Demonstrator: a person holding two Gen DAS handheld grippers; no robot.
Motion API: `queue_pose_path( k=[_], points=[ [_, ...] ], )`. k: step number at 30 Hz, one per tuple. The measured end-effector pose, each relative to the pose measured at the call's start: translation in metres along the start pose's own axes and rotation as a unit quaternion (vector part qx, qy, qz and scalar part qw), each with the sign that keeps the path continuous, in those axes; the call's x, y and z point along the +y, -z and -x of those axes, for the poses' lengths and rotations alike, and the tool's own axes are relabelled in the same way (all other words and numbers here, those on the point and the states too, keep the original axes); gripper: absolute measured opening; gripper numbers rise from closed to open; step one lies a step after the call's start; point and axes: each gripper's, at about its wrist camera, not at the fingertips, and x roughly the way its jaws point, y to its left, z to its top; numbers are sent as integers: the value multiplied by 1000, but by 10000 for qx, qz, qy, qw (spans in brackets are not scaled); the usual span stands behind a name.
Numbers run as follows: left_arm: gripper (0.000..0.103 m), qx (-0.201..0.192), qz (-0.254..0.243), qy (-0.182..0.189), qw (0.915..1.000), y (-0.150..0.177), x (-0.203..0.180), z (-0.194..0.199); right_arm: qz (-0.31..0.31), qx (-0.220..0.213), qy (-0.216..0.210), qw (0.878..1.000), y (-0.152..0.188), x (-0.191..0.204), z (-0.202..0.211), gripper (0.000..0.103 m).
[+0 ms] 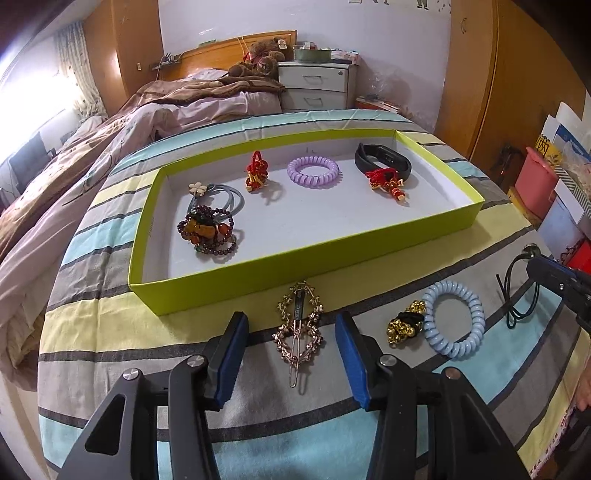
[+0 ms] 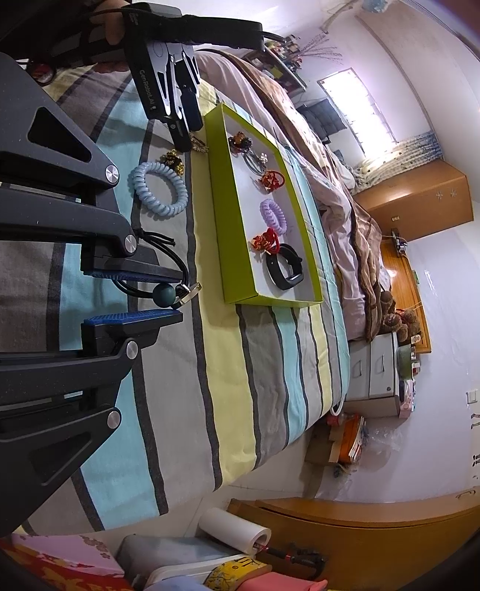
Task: Organize jewelry
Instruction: 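Grasp the jeweled hairpin with the left tool while the right tool holds the hair tie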
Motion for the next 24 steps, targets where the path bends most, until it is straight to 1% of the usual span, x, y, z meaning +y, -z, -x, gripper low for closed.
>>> queue_pose_path(
  k=[4, 5, 7, 9, 17, 24],
  points=[
    [36, -35, 26, 80, 10000, 1, 0, 2, -8, -2, 0, 10000, 0, 0, 0, 15],
    [28, -49, 62, 135, 9999, 1, 1, 2, -10, -3, 5, 10000, 0, 1, 0, 15],
    [28, -51, 143, 243, 9996, 2, 4, 3, -3, -3, -5, 10000, 0, 0, 0, 15],
    [28, -59, 166, 272, 9995, 2, 6, 4, 1, -3, -7, 10000, 0, 1, 0, 15],
    [27, -104, 256, 358, 9990, 1, 8, 6, -6, -11, 3, 10000, 0, 0, 0, 15],
    [27, -202, 310, 355, 9987, 2, 10, 12, -25, -37, 2, 10000, -1, -1, 3, 15]
  ],
)
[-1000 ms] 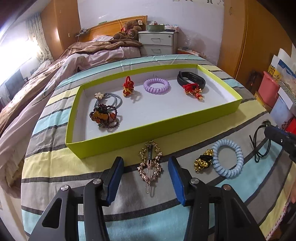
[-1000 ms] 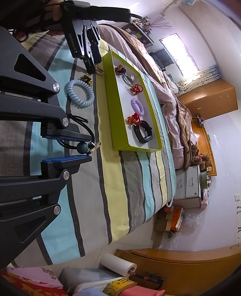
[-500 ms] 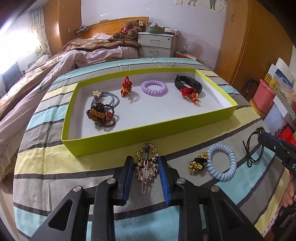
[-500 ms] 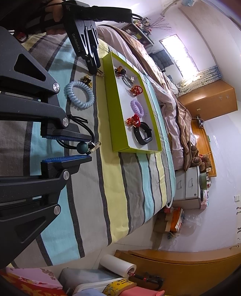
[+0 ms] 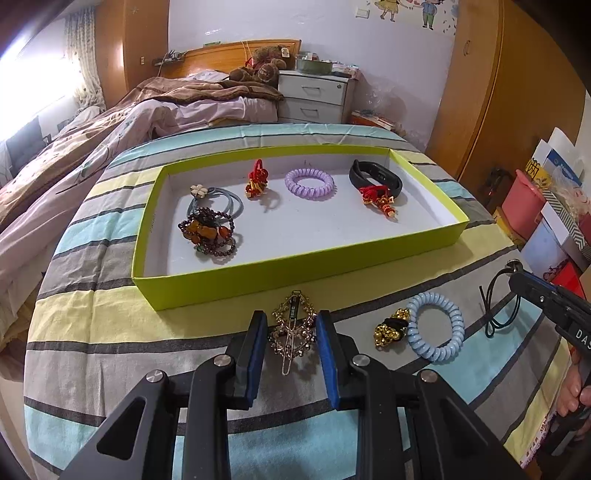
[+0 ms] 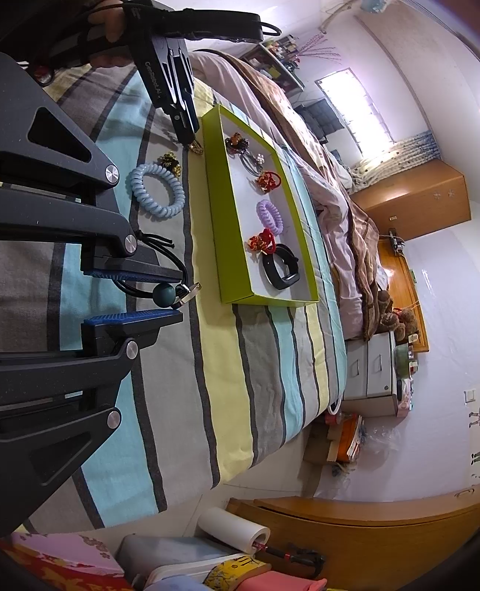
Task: Organize jewelry
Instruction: 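Grasp the jeweled hairpin with the left tool while the right tool holds the hair tie, then carry the hairpin and black hair tie over the lime-green box with both tools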
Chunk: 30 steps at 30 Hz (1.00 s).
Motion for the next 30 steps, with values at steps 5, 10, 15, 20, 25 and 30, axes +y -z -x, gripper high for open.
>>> queue_pose_path(
  k=[5, 10, 15, 20, 25, 30],
  points=[
    [27, -101, 26, -21, 9999, -1, 1, 7, 2, -18, 5, 10000, -1, 0, 2, 15],
    [27, -203, -2, 19, 9998, -2, 0, 14, 9, -55, 6, 10000, -4, 0, 6, 15],
    [27, -301, 44, 50, 9995, -3, 2, 21, 37, -102, -14, 9999, -7, 3, 9, 15],
    [27, -378, 96, 39, 9992, -6, 5, 27, 75, -149, -23, 9999, -9, 6, 9, 15],
    [27, -415, 158, 82, 9990, -8, 6, 30, 153, -223, -63, 9996, -15, 12, 11, 15],
    [27, -495, 183, 22, 9986, -11, 9, 37, 220, -295, -108, 9993, -23, 18, 12, 15]
  ],
)
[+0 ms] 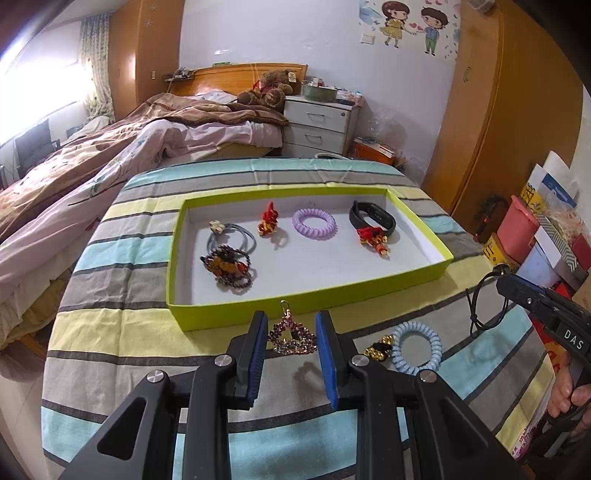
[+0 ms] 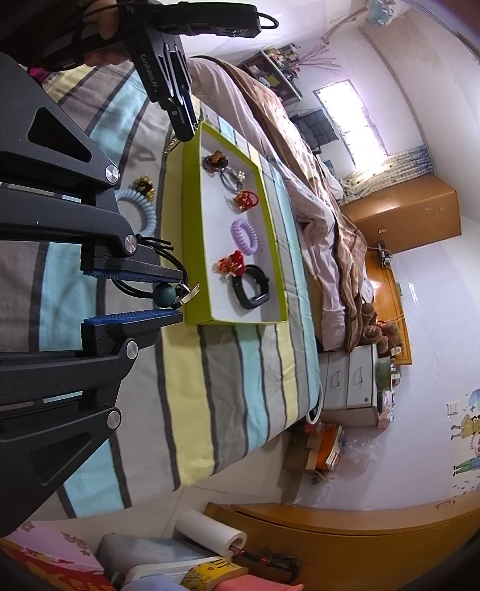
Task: Organize jewelry
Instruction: 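Carry the hairpin and black hair tie over the lime-green box with both tools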
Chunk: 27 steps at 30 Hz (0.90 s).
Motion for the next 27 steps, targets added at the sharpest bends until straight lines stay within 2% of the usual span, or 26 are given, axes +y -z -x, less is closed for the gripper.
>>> queue_pose_path(
  k=[10, 20, 27],
  points=[
    [27, -147, 14, 149, 9998, -32, 4, 9, 206, -78, -147, 9996, -34, 18, -13, 15],
    [27, 28, 76, 262, 9996, -65, 11, -24, 282, 207, -351, 9988, -60, 34, -60, 15],
    [27, 286, 135, 314, 9990, -68, 14, -55, 434, 532, -359, 9970, -62, 43, -94, 15]
  ],
)
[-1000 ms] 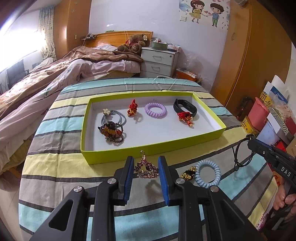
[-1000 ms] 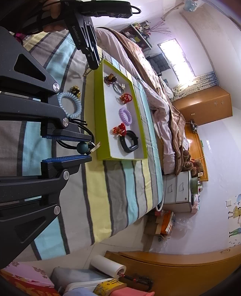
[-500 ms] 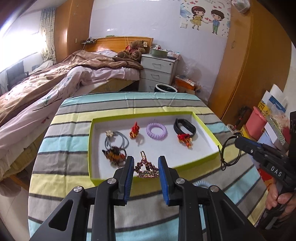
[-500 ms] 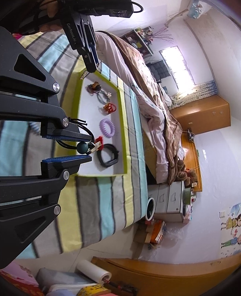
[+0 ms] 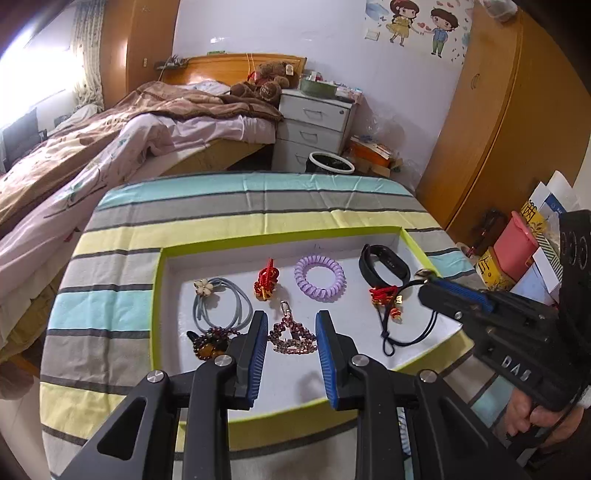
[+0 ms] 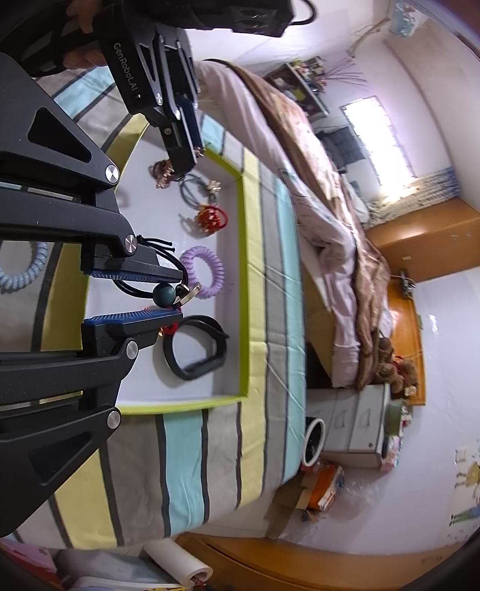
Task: Organize jewelry
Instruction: 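Carry the hairpin and black hair tie over the lime-green box with both tools, then open both tools to release the hairpin and hair tie inside the box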
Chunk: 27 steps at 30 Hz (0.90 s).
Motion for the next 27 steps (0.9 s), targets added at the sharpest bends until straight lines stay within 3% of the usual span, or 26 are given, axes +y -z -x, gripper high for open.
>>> queue_pose_path(
  k=[14, 27],
  points=[
    [27, 178, -48, -87, 9998, -4, 1, -28, 358, 480, -2, 9982, 6, 5, -27, 15],
    [27, 323, 23, -117, 9994, -5, 2, -45, 598, 631, 187, 9960, 11, 9, -33, 15]
  ],
)
